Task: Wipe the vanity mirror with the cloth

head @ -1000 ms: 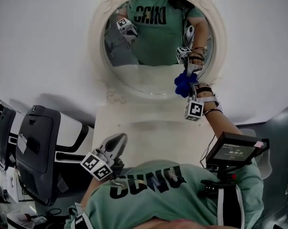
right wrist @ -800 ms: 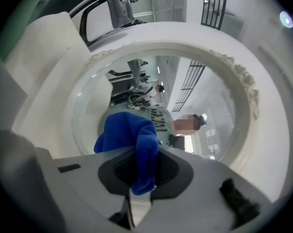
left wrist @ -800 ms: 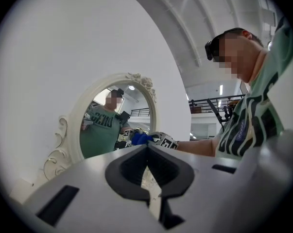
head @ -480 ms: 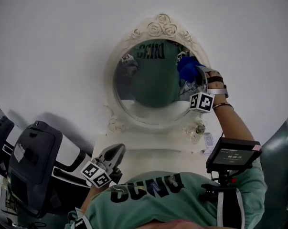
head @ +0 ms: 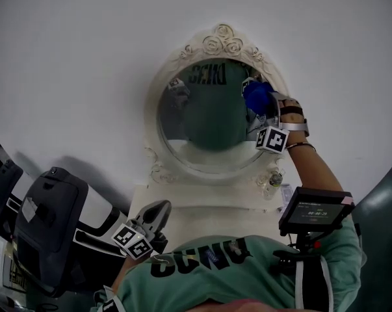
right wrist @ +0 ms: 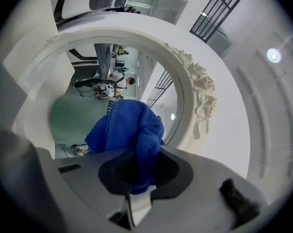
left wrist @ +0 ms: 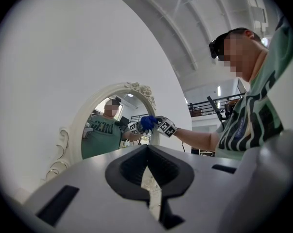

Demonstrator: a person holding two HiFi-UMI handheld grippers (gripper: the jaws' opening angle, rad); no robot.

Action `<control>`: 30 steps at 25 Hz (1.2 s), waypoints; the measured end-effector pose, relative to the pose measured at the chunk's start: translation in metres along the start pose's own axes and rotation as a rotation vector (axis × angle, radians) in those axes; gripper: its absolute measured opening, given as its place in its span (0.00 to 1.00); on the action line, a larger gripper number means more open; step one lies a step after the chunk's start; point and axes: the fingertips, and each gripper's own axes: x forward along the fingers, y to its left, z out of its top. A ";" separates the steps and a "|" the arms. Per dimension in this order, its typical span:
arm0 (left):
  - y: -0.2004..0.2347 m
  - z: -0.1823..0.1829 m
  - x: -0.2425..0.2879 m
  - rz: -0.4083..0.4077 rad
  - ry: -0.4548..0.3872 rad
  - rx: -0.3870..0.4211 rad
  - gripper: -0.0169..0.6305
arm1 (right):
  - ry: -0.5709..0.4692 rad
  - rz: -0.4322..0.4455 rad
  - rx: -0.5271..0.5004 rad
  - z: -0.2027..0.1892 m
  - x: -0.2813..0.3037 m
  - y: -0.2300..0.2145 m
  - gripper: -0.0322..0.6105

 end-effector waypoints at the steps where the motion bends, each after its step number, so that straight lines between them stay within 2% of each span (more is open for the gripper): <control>1: 0.001 0.000 0.000 0.003 0.002 0.000 0.04 | -0.001 -0.002 0.009 -0.001 0.000 0.002 0.13; 8: -0.001 -0.009 -0.001 0.001 0.033 -0.012 0.04 | 0.010 0.009 0.069 -0.014 -0.016 0.024 0.13; 14: 0.003 -0.024 0.009 -0.006 0.094 -0.039 0.04 | 0.036 0.083 0.112 -0.035 -0.036 0.085 0.12; 22: -0.011 -0.070 0.027 -0.050 0.221 -0.121 0.04 | 0.054 0.271 0.159 -0.045 -0.079 0.200 0.13; 30: -0.024 -0.084 0.018 -0.021 0.277 -0.171 0.04 | 0.025 0.525 0.192 -0.002 -0.115 0.305 0.13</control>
